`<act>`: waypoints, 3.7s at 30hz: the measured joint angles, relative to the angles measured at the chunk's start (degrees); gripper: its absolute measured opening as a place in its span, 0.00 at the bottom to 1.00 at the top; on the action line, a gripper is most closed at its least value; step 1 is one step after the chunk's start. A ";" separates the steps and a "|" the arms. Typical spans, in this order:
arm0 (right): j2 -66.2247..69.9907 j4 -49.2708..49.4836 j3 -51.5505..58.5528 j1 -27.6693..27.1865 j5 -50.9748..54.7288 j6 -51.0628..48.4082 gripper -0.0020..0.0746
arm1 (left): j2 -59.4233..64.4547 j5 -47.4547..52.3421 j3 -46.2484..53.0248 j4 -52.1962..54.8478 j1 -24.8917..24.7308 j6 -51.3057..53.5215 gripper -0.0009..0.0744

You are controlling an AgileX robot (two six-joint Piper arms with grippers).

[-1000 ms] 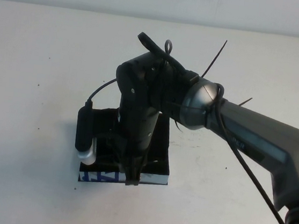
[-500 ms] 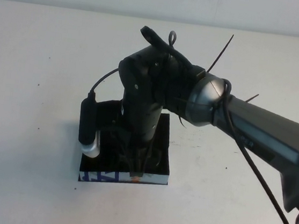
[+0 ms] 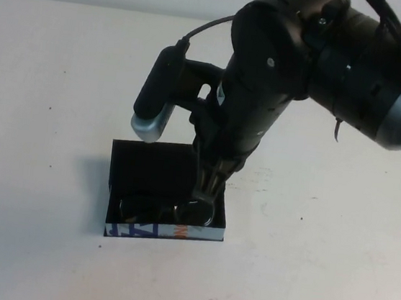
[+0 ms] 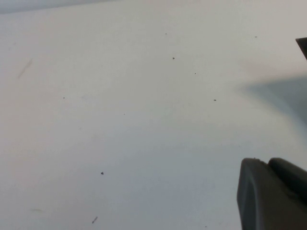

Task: Return glasses to glasses case
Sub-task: Place the glasses in the glasses case, then close the glasses case

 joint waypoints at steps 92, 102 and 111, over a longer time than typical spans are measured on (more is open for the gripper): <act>20.70 18.85 -16.83 -13.32 -13.56 14.31 0.01 | 100.78 14.49 -35.19 -96.75 -14.26 94.50 0.01; 31.16 20.76 -25.97 -13.32 -14.12 14.31 0.01 | 100.87 14.49 -35.19 -96.78 -14.26 94.62 0.01; 34.00 21.76 -33.32 -13.32 -4.35 14.44 0.01 | 100.87 14.49 -35.27 -96.78 -14.26 94.71 0.01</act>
